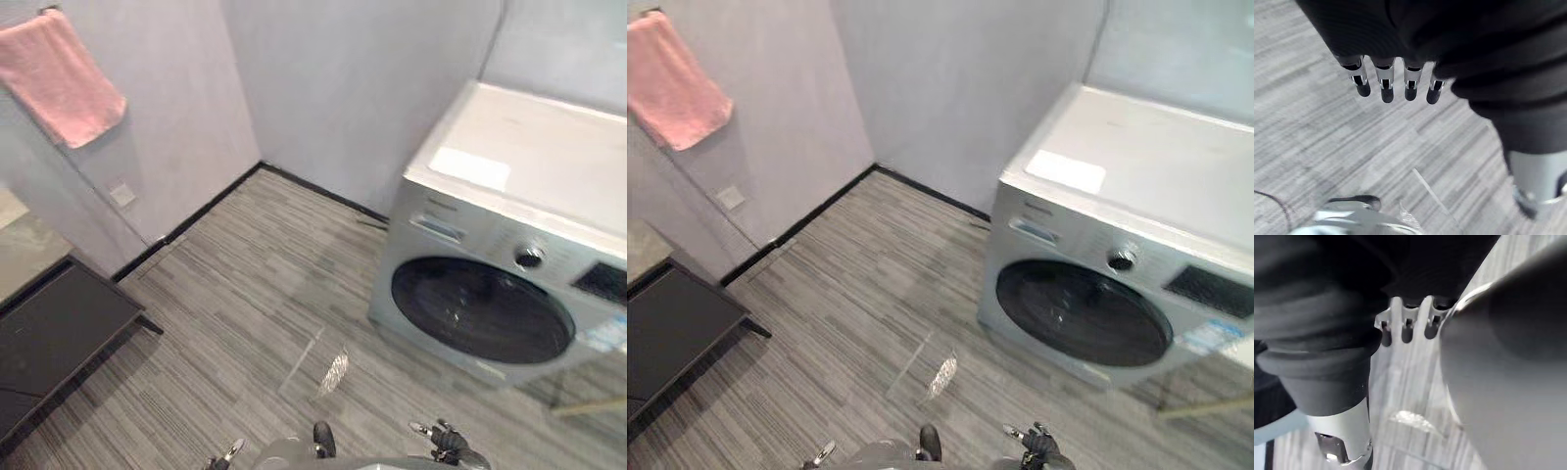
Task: Pick up the laundry basket with both hands and put the clothes into the washing machine.
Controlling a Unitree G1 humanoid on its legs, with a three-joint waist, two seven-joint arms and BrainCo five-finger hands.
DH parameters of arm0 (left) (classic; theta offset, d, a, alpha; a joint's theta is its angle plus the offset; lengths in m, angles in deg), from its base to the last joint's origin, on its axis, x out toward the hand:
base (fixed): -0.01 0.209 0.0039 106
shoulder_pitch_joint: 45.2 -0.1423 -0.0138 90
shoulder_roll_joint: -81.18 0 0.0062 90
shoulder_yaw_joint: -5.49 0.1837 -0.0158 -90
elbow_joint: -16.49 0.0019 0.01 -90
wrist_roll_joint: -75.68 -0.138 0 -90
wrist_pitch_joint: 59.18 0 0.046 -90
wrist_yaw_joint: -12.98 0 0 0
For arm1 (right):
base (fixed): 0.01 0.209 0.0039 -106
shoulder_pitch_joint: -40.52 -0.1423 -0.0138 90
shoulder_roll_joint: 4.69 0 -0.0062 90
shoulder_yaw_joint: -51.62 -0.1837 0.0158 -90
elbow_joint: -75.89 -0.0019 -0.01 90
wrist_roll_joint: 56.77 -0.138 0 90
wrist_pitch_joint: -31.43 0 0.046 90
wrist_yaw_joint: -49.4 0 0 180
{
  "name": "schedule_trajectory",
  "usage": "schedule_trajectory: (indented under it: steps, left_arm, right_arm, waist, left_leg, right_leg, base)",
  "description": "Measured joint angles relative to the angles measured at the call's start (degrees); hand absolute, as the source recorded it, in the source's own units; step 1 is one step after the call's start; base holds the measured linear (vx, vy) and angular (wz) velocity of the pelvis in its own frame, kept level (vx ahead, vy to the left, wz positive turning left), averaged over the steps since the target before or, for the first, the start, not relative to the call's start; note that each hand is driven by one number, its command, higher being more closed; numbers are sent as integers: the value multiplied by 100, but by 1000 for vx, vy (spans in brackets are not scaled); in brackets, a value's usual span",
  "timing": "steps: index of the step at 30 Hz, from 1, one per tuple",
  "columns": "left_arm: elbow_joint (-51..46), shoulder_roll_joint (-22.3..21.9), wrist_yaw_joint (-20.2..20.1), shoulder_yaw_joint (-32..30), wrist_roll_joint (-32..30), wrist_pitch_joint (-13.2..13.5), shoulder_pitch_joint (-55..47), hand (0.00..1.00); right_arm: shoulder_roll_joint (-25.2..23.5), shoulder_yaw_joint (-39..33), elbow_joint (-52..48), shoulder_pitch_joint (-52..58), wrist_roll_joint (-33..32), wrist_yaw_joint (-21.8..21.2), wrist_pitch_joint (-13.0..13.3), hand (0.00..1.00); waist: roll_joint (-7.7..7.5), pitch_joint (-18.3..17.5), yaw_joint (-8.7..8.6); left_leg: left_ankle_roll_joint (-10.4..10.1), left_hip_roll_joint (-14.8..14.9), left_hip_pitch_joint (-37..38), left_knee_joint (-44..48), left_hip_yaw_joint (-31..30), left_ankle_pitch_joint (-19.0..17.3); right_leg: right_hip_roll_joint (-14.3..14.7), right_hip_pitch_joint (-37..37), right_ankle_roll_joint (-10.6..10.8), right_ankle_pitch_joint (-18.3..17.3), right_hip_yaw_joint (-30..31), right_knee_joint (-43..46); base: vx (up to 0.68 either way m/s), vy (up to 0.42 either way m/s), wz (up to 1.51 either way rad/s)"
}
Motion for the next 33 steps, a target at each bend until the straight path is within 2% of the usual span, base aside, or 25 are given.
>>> schedule_trajectory:
  steps: [1, 2, 3, 4, 5, 6, 7, 9, 10, 11, 12, 13, 14, 15, 16, 19, 20, 22, 24, 26, 28, 30, 31, 33]
  left_arm:
    - [-167, 5, 13, 59, 5, 24, 25, 0]
    - [-340, 14, 45, 174, 6, 67, 103, 0]
    - [-405, 5, 86, 224, 5, 106, 147, 0]
    - [-522, -97, 108, 261, 5, 145, 258, 0]
    - [-549, -179, 111, 257, 8, 151, 330, 0]
    - [-566, -388, 105, 259, 17, 158, 473, 0]
    - [-562, -469, 97, 259, 17, 160, 486, 0]
    - [-556, -613, 75, 258, -7, 205, 484, 0]
    - [-551, -610, 73, 249, -15, 209, 474, 0]
    - [-537, -592, 76, 200, -56, 209, 475, 0]
    - [-535, -577, 73, 167, -89, 209, 472, 0]
    - [-525, -499, 72, 43, -117, 210, 467, 0]
    - [-369, -490, 77, -116, -135, 193, 526, 0]
    - [-272, -545, 76, -202, -172, 184, 520, 0]
    - [-236, -645, 78, -314, -179, 161, 503, 0]
    - [-17, -678, 84, -488, -179, 132, 476, 0]
    - [74, -650, 84, -500, -179, 130, 483, 0]
    - [110, -571, 84, -500, -174, 130, 469, 0]
    - [117, -498, 91, -528, -164, 133, 446, 0]
    - [117, -403, 99, -531, -156, 134, 425, 0]
    - [119, -340, 108, -517, -161, 134, 403, 0]
    - [154, -329, 114, -445, -158, 134, 413, 0]
    - [151, -321, 124, -450, -162, 136, 404, 0]
    - [187, -238, 128, -300, -258, 134, 375, 0]
  right_arm:
    - [-8, 30, -1, 32, -1, -32, 16, 0]
    - [-36, 22, -11, 96, -6, -37, 16, 0]
    - [-49, -5, -59, 112, -21, -35, 14, 0]
    - [-62, -34, -264, 173, -17, -33, 27, 0]
    - [-74, -80, -393, 217, -19, -31, 36, 0]
    - [-79, -89, -635, 395, -34, -23, 60, 0]
    - [-78, -80, -665, 429, -38, -21, 62, 0]
    - [-109, -38, -640, 389, -53, -12, 51, 0]
    - [-132, -10, -629, 373, -59, -11, 39, 0]
    - [-209, 78, -634, 365, -69, -13, 38, 0]
    - [-248, 101, -634, 364, -68, -15, 33, 0]
    - [-323, 189, -626, 408, -72, -17, 9, 0]
    - [-324, 173, -608, 396, -65, -24, -37, 0]
    - [-269, 104, -608, 403, -73, -12, -51, 0]
    - [-201, -31, -586, 404, -73, -5, -60, 0]
    - [-130, -175, -462, 321, -70, -19, -79, 0]
    - [-139, -328, -343, 276, -73, -16, -89, 0]
    - [-189, -461, -216, 242, -92, -14, -75, 0]
    - [-224, -482, -137, 226, -105, -16, -67, 0]
    - [-279, -561, -76, 186, -105, -17, -47, 0]
    - [-296, -689, 76, 123, -122, -8, -46, 0]
    - [-283, -702, 106, 105, -127, 9, -27, 0]
    - [-285, -671, 131, 77, -128, 19, -32, 0]
    - [-236, -525, 158, 31, -136, 41, -24, 0]
  waist:
    - [-84, -13, -15]
    - [-154, -10, -80]
    - [-168, -15, -94]
    - [-177, -4, -155]
    - [-161, 6, -140]
    - [-110, 38, -168]
    - [-102, 40, -160]
    - [-70, 33, -129]
    - [-80, 32, -125]
    - [-113, 18, -119]
    - [-158, -4, -118]
    - [-394, -115, -115]
    - [-314, -176, -122]
    - [-165, -217, -136]
    - [-26, -258, -123]
    - [157, -291, -152]
    - [175, -279, -136]
    - [175, -270, -145]
    - [47, -200, -138]
    - [35, -162, -130]
    - [-35, -123, -135]
    - [-43, -108, -146]
    - [-68, -122, -99]
    - [-90, -157, -149]
  left_leg:
    - [66, -58, 172, -34, -242, -2]
    - [87, -113, 335, -38, -615, -4]
    - [96, -144, 376, -14, -846, -8]
    - [112, -183, 427, 21, -1302, -18]
    - [136, -188, 459, 62, -1514, -36]
    - [162, -180, 558, 224, -2048, -134]
    - [152, -184, 597, 294, -2259, -197]
    - [13, -156, 616, 689, -3027, -604]
    - [-41, -154, 635, 776, -3206, -695]
    - [-205, -153, 625, 1016, -3559, -889]
    - [-283, -161, 607, 1122, -3702, -989]
    - [-450, -265, 561, 1256, -3953, -1162]
    - [-590, -50, 555, 1338, -4123, -1299]
    - [-628, 212, 511, 1285, -3935, -1320]
    - [-770, 558, 582, 1023, -3787, -1268]
    - [-1175, 1055, 709, 469, -3746, -1017]
    - [-1286, 1206, 718, 442, -3762, -949]
    - [-1424, 1317, 686, 601, -3784, -853]
    - [-1504, 1318, 480, 966, -3702, -784]
    - [-1622, 1336, 204, 1302, -3277, -704]
    - [-1490, 1454, 148, 1132, -2419, -558]
    - [-1364, 1587, 261, 536, -1143, -361]
    - [-1303, 1541, 329, 335, -1032, -205]
    - [-1214, 1268, 629, -623, -993, 315]
  right_leg:
    - [100, -147, -49, -136, 127, 357]
    - [216, -360, -308, -310, 123, 537]
    - [268, -499, -429, -388, 106, 539]
    - [339, -813, -601, -509, 169, 399]
    - [395, -932, -675, -553, 250, 223]
    - [558, -1011, -789, -621, 621, -542]
    - [668, -1001, -792, -621, 844, -931]
    - [996, -767, -776, -538, 2091, -2541]
    - [1008, -686, -731, -494, 2257, -2892]
    - [988, -535, -704, -356, 2368, -3368]
    - [947, -469, -705, -253, 2339, -3512]
    - [758, -342, -744, 58, 2137, -3757]
    - [843, -297, -299, 57, 1780, -3679]
    - [971, -250, -396, 8, 1534, -3737]
    - [1149, -246, -483, -17, 1334, -3761]
    - [1429, -199, -740, -95, 983, -3787]
    - [1534, -83, -829, -92, 820, -3879]
    - [1615, 185, -926, -90, 567, -4067]
    - [1622, 417, -998, -94, 322, -4245]
    - [1586, 618, -1046, -60, 46, -4416]
    - [1469, 725, -1044, -44, -219, -4526]
    - [1313, 787, -957, 24, -479, -4677]
    - [1235, 777, -919, 43, -491, -4711]
    - [1093, 844, -789, 278, -506, -5118]
  base:
    - [322, -34, 155]
    - [247, -60, 140]
    - [290, -108, 177]
    - [220, -111, 153]
    - [321, -190, 230]
    - [260, -176, 187]
    - [276, -249, 222]
    - [185, -289, 175]
    - [220, -364, 159]
    - [206, -332, 119]
    - [291, -460, 143]
    - [370, -611, 124]
    - [355, -598, 128]
    - [307, -561, 98]
    - [159, -328, 59]
    - [153, -380, 45]
    - [108, -277, 45]
    - [85, -219, 60]
    - [41, -161, 72]
    - [-8, -88, 78]
    - [-31, -20, 77]
    - [-58, 58, 71]
    - [-58, 76, 30]
    - [-41, 89, 9]
